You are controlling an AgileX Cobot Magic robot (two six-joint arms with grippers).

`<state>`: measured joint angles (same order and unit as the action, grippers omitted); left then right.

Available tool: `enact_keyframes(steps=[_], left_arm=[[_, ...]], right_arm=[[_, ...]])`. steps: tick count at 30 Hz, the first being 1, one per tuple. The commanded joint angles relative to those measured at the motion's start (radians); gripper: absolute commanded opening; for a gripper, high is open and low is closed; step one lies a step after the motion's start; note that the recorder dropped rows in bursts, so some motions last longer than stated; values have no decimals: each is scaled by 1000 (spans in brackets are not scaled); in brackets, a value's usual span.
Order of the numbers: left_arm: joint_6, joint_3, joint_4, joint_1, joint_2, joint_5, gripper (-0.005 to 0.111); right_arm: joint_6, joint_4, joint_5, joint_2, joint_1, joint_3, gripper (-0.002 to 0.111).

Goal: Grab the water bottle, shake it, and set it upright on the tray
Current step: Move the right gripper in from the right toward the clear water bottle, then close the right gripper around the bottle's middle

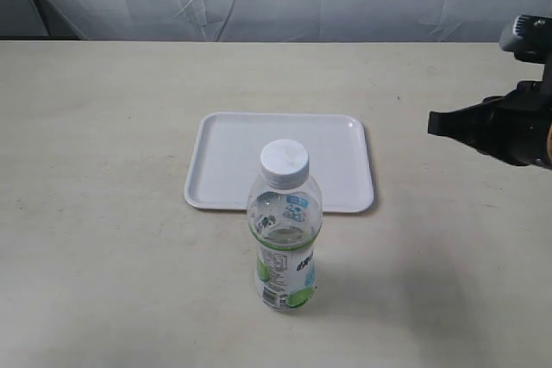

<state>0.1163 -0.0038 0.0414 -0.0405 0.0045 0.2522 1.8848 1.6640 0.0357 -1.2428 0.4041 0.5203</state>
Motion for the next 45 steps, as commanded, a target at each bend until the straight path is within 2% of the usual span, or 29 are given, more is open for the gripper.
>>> enact_keyframes(steps=[1,7,10,14,16,24,28,30,33,37,39,41,45], left_arm=[[-3,4,3,0,-5,-13,0],[-3,4,3,0,-5,-13,0],[-3,4,3,0,-5,-13,0],[-3,4,3,0,-5,-13,0],[-3,4,3,0,-5,-13,0],[-3,4,3,0,-5,-13,0],[-3,4,3,0,-5,-13,0],[-3,4,3,0,-5,-13,0],[-3,4,3,0,-5,-13,0],[-3,4,3,0,-5,-13,0],[-3,4,3,0,-5,-13,0],[-3,4,3,0,-5,-13,0],[-3,4,3,0,-5,-13,0]], right_arm=[[-10,-77,202,-23,142,-26,-1],[3,-105,244,-4,331,-123,-1],[11,-103,172,24,438,-168,-1],[6,-42,-36,36,544,-189,-1],[6,-13,-94,36,570,-186,-1],[6,-201,-88,36,586,-186,-1],[6,-217,-192,36,586,-186,1],[6,-147,-261,36,586,-186,7],[6,-121,-277,29,586,-186,26],[6,-121,-253,29,586,-186,65],[6,-126,-218,29,586,-186,90],[3,-124,-196,29,586,-186,105],[-13,-122,-173,29,586,-173,104]])
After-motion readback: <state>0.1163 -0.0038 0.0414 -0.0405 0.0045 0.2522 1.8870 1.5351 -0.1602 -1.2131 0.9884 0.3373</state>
